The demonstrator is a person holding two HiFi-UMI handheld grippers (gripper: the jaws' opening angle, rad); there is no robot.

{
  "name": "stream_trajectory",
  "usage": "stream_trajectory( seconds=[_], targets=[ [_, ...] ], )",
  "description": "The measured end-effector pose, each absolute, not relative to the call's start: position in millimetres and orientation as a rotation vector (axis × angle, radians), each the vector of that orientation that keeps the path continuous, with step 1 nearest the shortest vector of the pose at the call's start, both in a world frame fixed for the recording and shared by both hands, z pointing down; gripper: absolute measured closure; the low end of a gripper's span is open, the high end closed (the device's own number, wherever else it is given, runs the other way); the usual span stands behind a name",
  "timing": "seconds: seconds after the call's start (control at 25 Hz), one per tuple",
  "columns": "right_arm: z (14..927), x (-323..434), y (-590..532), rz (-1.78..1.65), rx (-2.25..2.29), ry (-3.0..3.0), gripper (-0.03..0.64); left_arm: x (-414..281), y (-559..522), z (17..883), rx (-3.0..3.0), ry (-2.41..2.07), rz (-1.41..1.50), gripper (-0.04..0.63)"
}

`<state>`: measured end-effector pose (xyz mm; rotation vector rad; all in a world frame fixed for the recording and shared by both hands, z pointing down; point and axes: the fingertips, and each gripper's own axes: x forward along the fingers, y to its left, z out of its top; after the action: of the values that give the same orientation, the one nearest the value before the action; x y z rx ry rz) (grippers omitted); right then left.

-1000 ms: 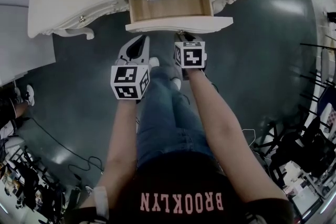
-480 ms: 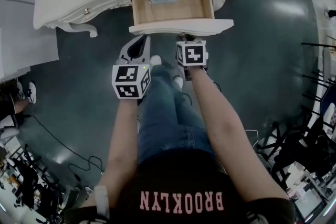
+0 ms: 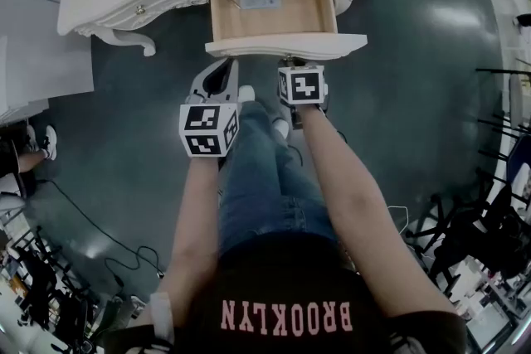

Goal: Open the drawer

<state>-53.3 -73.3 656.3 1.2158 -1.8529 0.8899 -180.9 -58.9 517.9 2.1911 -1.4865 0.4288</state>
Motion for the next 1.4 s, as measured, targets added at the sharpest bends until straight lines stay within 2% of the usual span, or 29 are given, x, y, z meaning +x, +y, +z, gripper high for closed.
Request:
stream_trajectory(
  seconds=[0.4, 0.68, 1.04, 1.4],
  targets=[
    [651.7, -50.7, -70.5, 0.841, 1.167, -1.836, 0.505, -190.6, -55.4, 503.4, 2.193, -1.526, 0.434, 0.589],
    [626.1, -42.3, -69.2, 0.815, 1.181, -1.854, 0.614, -191.2, -67.2, 483.3, 2.223, -1.54, 0.417, 0.589],
    [574.0, -44.8, -82.8, 0.81, 1.106, -1.976, 0.618, -182.8, -88.9, 449.0, 2.309, -1.528, 0.427, 0.589],
    [470.3, -40.6, -119.9, 0.8, 1.316, -2.177, 0.618, -171.9, -118.0, 397.0, 2.443, -1.52, 0.405, 0.589]
  ],
)
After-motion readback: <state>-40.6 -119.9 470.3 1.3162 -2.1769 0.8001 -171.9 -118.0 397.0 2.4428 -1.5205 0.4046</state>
